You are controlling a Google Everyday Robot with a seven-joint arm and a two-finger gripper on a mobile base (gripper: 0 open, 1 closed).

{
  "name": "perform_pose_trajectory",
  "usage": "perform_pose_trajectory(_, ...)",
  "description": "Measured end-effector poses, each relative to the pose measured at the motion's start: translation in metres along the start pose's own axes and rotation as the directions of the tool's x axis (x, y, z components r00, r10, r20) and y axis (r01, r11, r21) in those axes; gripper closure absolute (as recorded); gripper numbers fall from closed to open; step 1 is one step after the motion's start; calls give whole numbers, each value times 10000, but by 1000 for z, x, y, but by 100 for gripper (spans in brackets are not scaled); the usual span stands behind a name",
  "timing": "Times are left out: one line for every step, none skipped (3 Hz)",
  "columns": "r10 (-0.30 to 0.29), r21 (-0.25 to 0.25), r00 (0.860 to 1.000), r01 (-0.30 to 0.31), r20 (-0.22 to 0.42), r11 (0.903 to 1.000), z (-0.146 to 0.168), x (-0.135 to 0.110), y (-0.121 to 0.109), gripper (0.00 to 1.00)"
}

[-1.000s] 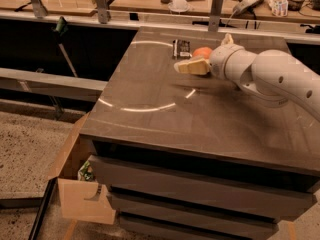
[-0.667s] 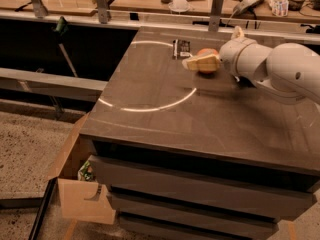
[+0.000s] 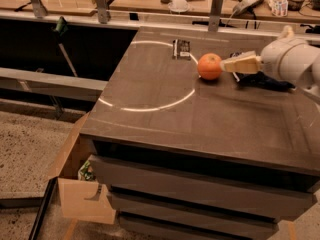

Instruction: Move orange near rxbar chocolate

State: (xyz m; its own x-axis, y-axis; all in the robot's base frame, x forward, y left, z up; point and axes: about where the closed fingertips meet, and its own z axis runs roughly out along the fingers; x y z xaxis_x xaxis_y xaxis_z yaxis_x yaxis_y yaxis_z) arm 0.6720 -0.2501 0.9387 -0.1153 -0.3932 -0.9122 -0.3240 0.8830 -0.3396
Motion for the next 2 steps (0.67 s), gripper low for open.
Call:
perform_pose_trajectory(-287,973,9970,356,-718,9946,-29,20,-29,0)
perform_pose_trajectory(-281,1374,9935,432,-1099,9896,-43,37,-51,0)
